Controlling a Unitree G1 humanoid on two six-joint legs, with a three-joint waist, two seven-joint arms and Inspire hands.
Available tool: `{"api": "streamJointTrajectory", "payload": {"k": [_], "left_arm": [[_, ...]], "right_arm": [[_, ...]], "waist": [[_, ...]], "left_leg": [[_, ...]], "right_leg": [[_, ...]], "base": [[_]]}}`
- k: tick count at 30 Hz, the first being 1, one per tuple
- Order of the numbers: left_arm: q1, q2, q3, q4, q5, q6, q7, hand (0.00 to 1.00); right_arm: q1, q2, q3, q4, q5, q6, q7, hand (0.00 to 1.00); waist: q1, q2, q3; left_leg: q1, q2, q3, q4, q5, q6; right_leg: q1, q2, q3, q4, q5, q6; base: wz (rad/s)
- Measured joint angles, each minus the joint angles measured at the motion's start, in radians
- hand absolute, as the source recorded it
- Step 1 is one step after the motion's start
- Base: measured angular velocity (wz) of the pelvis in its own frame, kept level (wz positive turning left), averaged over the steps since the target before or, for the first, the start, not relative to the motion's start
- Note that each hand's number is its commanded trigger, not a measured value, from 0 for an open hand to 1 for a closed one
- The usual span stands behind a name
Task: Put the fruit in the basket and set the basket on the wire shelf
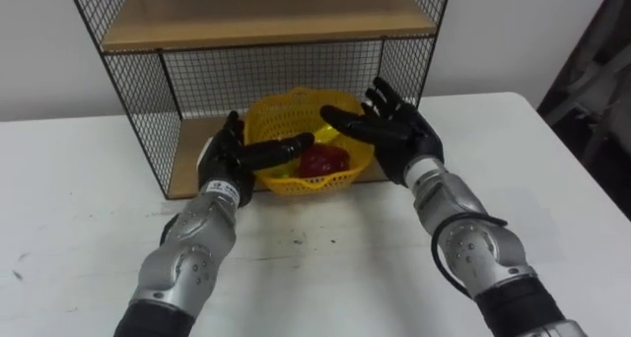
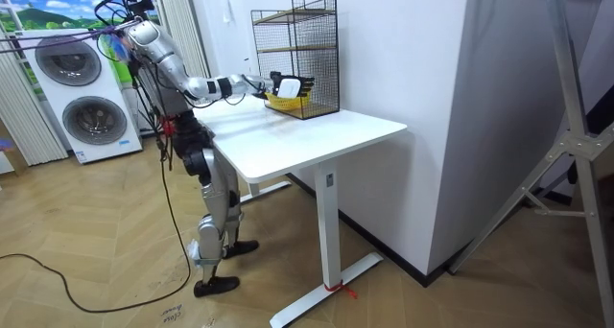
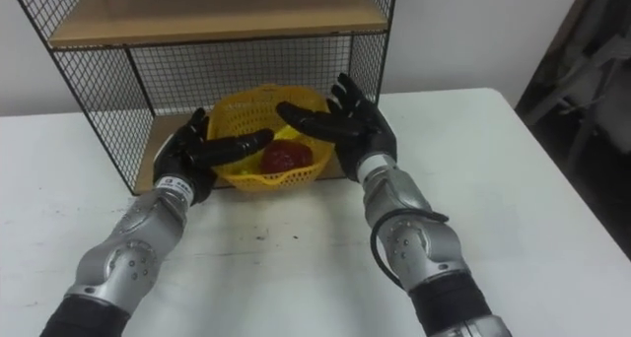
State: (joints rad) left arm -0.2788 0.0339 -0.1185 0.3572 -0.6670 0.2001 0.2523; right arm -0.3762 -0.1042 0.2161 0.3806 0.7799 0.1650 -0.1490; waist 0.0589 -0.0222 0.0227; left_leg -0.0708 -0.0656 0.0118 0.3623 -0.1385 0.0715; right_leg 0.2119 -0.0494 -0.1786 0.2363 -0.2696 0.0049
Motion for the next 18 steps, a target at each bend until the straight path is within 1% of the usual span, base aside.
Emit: {"api": "streamJointTrajectory", "payload": {"k": [2, 3, 6, 9, 11, 13, 14, 15, 17, 18], "left_arm": [[-0.013, -0.003, 0.004, 0.021, -0.007, 0.008, 0.012, 0.00], [-0.020, -0.005, 0.010, 0.029, -0.007, 0.020, 0.022, 0.00], [-0.042, -0.009, 0.021, 0.030, -0.008, 0.041, 0.045, 0.00], [-0.083, -0.003, 0.043, 0.048, -0.022, 0.047, 0.062, 0.00], [-0.121, 0.002, 0.055, 0.049, -0.029, 0.057, 0.069, 0.00], [-0.134, 0.002, 0.068, 0.049, -0.030, 0.057, 0.069, 0.00], [-0.137, 0.001, 0.074, 0.048, -0.032, 0.057, 0.069, 0.00], [-0.138, 0.001, 0.075, 0.049, -0.032, 0.057, 0.069, 0.00], [-0.138, 0.000, 0.075, 0.065, -0.032, 0.058, 0.069, 0.00], [-0.138, -0.001, 0.074, 0.071, -0.033, 0.059, 0.069, 0.00]], "right_arm": [[-0.010, 0.005, -0.001, 0.000, 0.002, 0.010, -0.018, 0.00], [-0.018, 0.010, -0.001, 0.000, 0.002, 0.014, -0.024, 0.00], [-0.037, 0.016, -0.003, 0.000, 0.011, 0.022, -0.040, 0.00], [-0.078, 0.020, -0.003, 0.020, 0.022, 0.023, -0.046, 0.00], [-0.120, 0.024, -0.005, 0.056, 0.022, 0.023, -0.048, 0.00], [-0.137, 0.027, -0.004, 0.082, 0.022, 0.023, -0.048, 0.00], [-0.137, 0.029, -0.004, 0.082, 0.022, 0.023, -0.048, 0.00], [-0.137, 0.031, -0.004, 0.082, 0.022, 0.023, -0.048, 0.00], [-0.138, 0.037, -0.004, 0.113, 0.022, 0.023, -0.048, 0.00], [-0.138, 0.039, -0.004, 0.125, 0.023, 0.024, -0.048, 0.00]], "waist": [[0.002, 0.000, 0.0000], [0.002, 0.000, -0.0001], [0.002, 0.002, -0.0004], [0.003, 0.005, -0.0001], [0.003, 0.009, -0.0006], [0.004, 0.013, -0.0015], [0.004, 0.018, -0.0049], [0.005, 0.022, -0.0055], [0.006, 0.033, -0.0031], [0.006, 0.034, -0.0034]], "left_leg": [[0.000, 0.000, 0.000, 0.006, 0.000, 0.000], [-0.002, 0.000, 0.000, 0.010, 0.000, 0.000], [-0.004, 0.000, 0.000, 0.012, 0.000, 0.000], [-0.003, 0.000, -0.004, 0.013, 0.000, 0.001], [0.001, -0.004, -0.012, 0.012, 0.000, 0.001], [0.015, -0.008, -0.017, 0.007, 0.000, 0.000], [0.017, -0.010, -0.020, 0.005, 0.000, 0.000], [0.017, -0.010, -0.021, 0.004, 0.000, 0.000], [0.028, -0.014, -0.025, 0.003, 0.000, 0.001], [0.030, -0.015, -0.028, 0.003, 0.000, 0.001]], "right_leg": [[0.000, 0.000, 0.000, -0.002, 0.000, 0.000], [0.000, 0.001, 0.000, -0.005, 0.000, 0.000], [0.005, 0.002, 0.000, -0.016, 0.003, 0.002], [0.008, 0.002, -0.003, -0.017, 0.005, 0.003], [0.018, 0.002, -0.015, -0.017, 0.006, 0.002], [0.031, 0.000, -0.020, -0.019, 0.006, 0.002], [0.033, -0.001, -0.023, -0.018, 0.006, 0.002], [0.034, -0.001, -0.024, -0.018, 0.006, 0.002], [0.050, -0.002, -0.031, -0.022, 0.006, 0.002], [0.055, -0.003, -0.035, -0.025, 0.006, 0.002]], "base": [[0.00], [0.00], [0.00], [0.05], [0.11], [0.10], [0.07], [0.07], [0.07], [0.13]]}}
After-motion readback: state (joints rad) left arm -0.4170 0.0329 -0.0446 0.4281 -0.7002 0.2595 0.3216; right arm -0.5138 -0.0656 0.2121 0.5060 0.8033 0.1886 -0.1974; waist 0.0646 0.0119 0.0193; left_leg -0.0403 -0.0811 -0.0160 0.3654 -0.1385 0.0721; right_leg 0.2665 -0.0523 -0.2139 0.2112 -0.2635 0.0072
